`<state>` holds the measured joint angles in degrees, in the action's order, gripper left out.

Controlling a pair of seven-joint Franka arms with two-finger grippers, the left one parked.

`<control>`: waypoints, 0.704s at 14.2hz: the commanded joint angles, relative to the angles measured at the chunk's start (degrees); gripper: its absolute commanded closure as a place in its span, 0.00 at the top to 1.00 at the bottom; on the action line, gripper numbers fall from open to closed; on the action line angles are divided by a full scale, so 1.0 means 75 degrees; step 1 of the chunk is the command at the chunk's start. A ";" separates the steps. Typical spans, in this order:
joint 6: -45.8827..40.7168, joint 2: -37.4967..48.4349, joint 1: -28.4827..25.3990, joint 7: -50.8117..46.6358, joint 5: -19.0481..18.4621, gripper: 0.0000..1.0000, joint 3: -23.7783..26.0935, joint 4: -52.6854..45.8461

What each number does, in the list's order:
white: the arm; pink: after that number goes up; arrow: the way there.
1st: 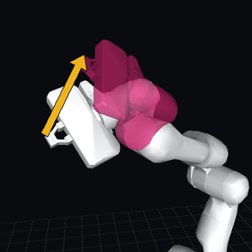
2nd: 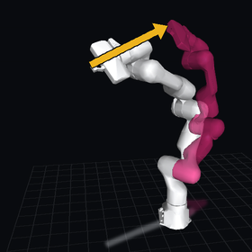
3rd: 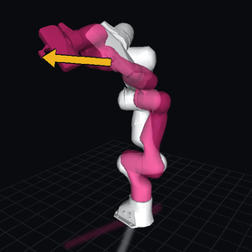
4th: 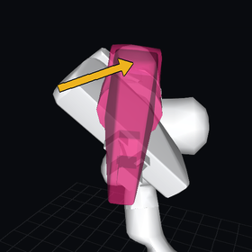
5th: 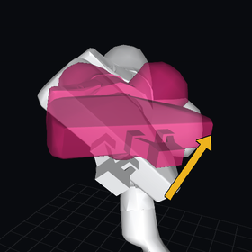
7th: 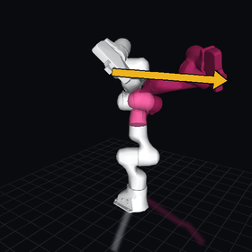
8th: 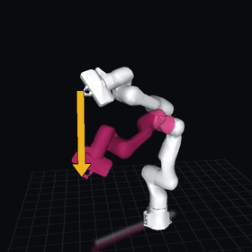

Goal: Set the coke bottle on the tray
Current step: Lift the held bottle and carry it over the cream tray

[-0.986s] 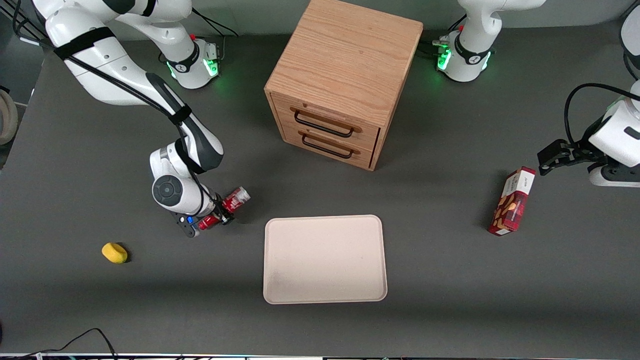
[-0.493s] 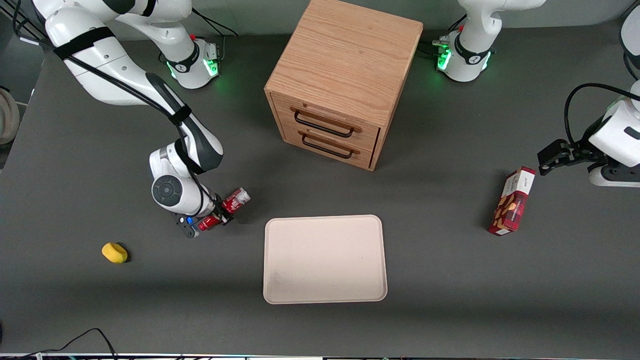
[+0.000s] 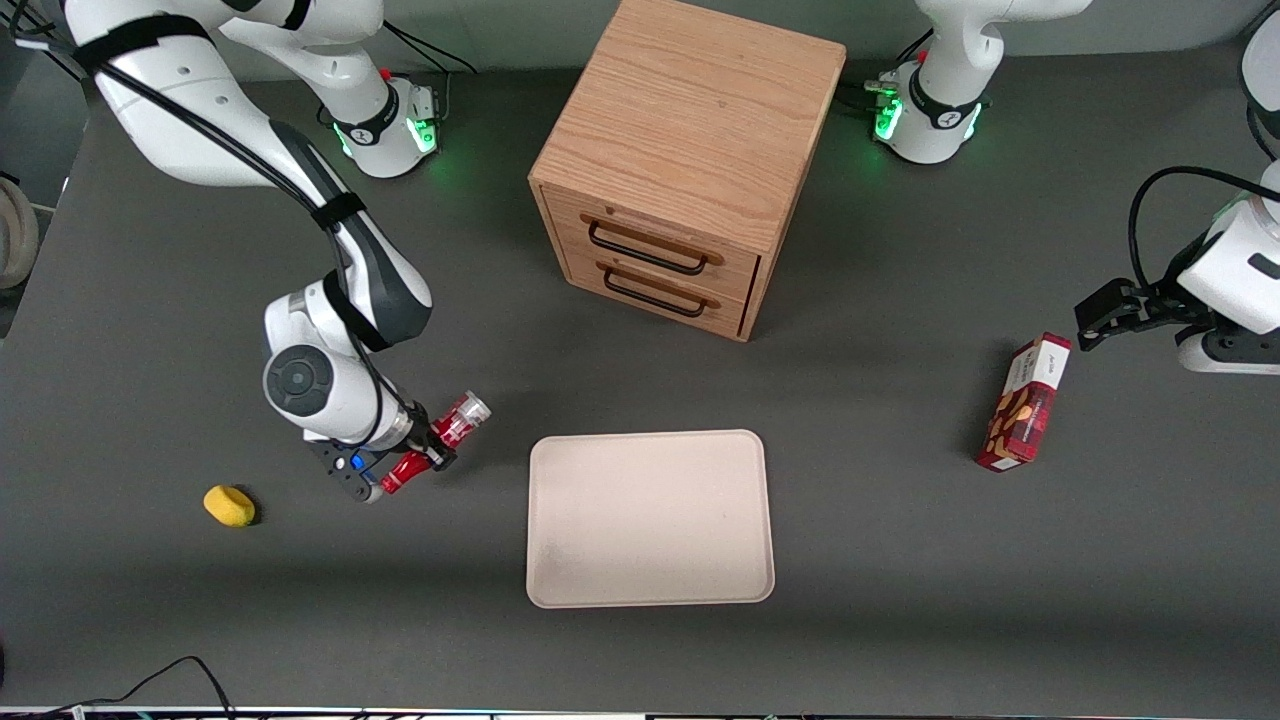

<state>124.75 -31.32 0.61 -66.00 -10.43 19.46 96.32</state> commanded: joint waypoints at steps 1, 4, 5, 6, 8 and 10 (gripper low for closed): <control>-0.0694 0.0062 -0.0023 0.0758 -0.0109 0.09 0.0135 -0.0957; -0.0824 0.0039 -0.0070 0.2009 -0.0109 0.00 0.0218 -0.1626; -0.0813 -0.0031 -0.0117 0.2874 -0.0097 0.00 0.0218 -0.1848; -0.0824 -0.0113 -0.0210 0.3555 -0.0039 0.00 0.0218 -0.2082; -0.0801 -0.0393 -0.0479 0.3807 -0.0038 0.00 0.0206 -0.2446; -0.0778 -0.0919 -0.0795 0.3866 -0.0050 0.00 0.0183 -0.3159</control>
<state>120.20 -32.90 -2.47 -39.13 -10.44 21.12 80.62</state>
